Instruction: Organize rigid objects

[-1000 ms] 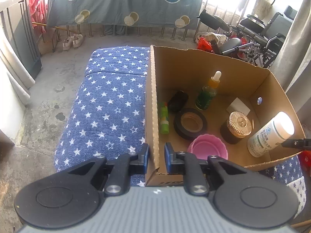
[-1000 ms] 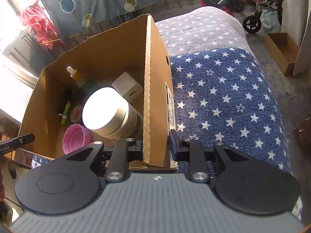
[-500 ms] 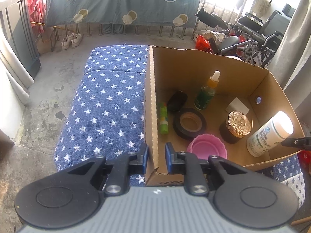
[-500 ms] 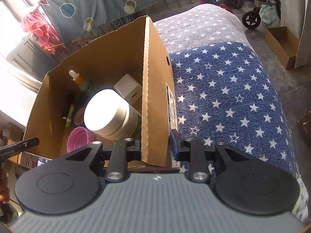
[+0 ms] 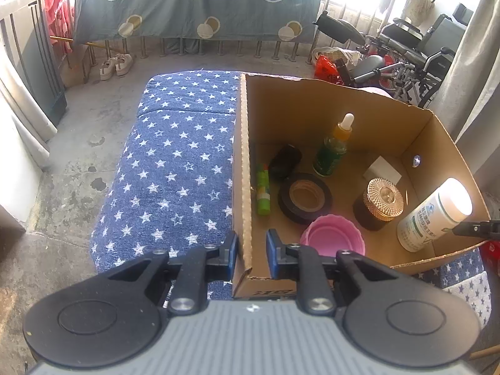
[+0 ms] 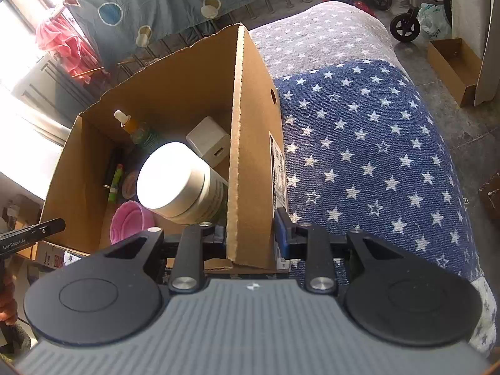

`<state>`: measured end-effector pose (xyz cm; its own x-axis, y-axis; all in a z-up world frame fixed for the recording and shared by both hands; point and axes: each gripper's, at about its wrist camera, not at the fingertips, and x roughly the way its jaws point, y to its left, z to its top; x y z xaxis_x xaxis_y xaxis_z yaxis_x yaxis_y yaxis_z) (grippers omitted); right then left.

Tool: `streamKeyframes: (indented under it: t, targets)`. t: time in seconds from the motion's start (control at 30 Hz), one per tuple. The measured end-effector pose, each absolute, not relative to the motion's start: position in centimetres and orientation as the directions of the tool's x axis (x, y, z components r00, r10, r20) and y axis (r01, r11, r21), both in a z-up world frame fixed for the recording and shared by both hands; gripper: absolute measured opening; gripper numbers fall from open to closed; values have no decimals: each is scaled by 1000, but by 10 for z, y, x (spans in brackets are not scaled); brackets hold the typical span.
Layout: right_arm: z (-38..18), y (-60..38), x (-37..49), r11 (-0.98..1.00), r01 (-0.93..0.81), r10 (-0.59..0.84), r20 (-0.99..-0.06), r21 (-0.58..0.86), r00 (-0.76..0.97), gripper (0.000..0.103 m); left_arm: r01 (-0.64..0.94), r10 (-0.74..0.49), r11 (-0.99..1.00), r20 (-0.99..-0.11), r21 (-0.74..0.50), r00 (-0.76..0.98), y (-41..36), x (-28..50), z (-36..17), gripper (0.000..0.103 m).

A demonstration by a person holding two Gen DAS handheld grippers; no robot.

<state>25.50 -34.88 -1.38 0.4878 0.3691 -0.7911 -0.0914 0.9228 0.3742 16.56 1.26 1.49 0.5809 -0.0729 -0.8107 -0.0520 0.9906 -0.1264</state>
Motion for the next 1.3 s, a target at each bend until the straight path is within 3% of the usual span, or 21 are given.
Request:
streamKeyframes:
  t: [0.9, 1.0, 1.1, 1.17, 1.3]
  targets:
    - [-13, -359, 233, 905, -66, 393, -766, 420, 508, 29, -48, -98, 987, -800, -157, 591, 12, 145, 19, 23]
    - [0, -365, 221, 893, -67, 405, -728, 445, 554, 29, -35, -135, 980, -780, -197, 611, 15, 139, 28, 38]
    - [25, -367, 198, 908, -64, 359, -690, 415, 628, 32, -25, -87, 990, -756, -136, 648, 8, 125, 41, 51]
    - [43, -365, 178, 914, -77, 342, -653, 399, 676, 46, -10, -75, 994, -728, -112, 681, 2, 112, 53, 61]
    - [69, -347, 139, 912, -147, 364, -587, 384, 723, 70, 8, -74, 995, -688, -98, 722, -13, 93, 72, 92]
